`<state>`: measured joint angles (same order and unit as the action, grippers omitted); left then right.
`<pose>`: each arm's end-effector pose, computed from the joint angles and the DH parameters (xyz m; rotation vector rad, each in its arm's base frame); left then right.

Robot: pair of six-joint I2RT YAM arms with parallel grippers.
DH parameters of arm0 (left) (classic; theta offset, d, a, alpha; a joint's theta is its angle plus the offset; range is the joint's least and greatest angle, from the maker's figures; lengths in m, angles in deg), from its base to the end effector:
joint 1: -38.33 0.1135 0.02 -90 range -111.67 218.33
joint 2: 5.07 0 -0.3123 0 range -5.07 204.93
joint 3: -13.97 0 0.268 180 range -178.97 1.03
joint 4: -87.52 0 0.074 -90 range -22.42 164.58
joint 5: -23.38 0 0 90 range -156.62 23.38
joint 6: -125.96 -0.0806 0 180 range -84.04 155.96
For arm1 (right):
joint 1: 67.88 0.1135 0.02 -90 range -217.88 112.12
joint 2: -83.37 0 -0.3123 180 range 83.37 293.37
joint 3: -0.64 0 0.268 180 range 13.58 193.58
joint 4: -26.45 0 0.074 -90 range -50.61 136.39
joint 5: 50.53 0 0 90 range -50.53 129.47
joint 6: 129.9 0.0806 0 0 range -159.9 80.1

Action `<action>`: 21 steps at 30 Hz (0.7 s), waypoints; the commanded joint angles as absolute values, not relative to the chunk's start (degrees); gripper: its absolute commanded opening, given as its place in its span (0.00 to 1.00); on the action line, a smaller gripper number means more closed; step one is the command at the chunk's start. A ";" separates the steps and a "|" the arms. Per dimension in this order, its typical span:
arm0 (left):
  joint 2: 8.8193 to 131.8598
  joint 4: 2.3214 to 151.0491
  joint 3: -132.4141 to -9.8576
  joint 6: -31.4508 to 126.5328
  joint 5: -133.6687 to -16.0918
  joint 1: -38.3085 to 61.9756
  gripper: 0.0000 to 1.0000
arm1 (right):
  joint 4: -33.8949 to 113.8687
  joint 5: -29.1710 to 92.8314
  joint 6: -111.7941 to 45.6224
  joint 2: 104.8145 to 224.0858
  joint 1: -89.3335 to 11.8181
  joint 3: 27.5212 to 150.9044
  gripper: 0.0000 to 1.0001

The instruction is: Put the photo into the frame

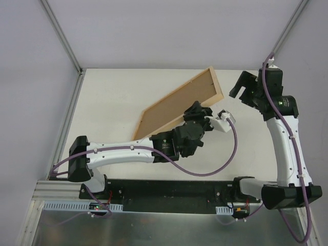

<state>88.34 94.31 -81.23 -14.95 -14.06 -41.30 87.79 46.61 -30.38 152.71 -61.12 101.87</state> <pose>0.1400 -0.4096 0.4520 0.8605 1.2100 0.2448 0.2707 0.0220 0.4716 0.1258 2.0769 0.0435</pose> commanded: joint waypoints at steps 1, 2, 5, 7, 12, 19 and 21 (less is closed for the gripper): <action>84.41 79.07 -88.43 -14.66 -17.14 -38.57 0.00 | 81.68 42.38 -27.51 151.22 -64.18 97.27 0.97; 84.15 78.54 -89.40 -14.40 -17.57 -38.05 0.00 | 80.54 40.98 -26.99 151.05 -65.32 95.42 0.97; 83.09 74.86 -92.47 -11.25 -19.94 -35.86 0.00 | 75.54 35.18 -25.58 150.87 -67.62 89.80 0.97; 82.39 70.99 -93.71 -9.22 -21.61 -34.45 0.00 | 70.44 31.40 -24.79 150.87 -69.99 85.41 0.98; 82.56 66.68 -97.04 -7.11 -23.81 -32.77 0.00 | 60.15 25.59 -22.42 152.10 -70.96 77.40 0.98; 86.77 55.35 -106.53 -3.94 -28.99 -29.70 0.00 | 57.23 23.39 -20.48 154.12 -70.87 73.88 0.98; 88.35 52.71 -108.99 -2.98 -31.19 -28.64 0.00 | 57.49 23.65 -20.74 153.77 -70.87 73.08 0.99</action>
<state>88.01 55.75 -100.63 -0.83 -28.25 -30.48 61.61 25.69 -21.92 154.28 -70.69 73.85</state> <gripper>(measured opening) 0.242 0.983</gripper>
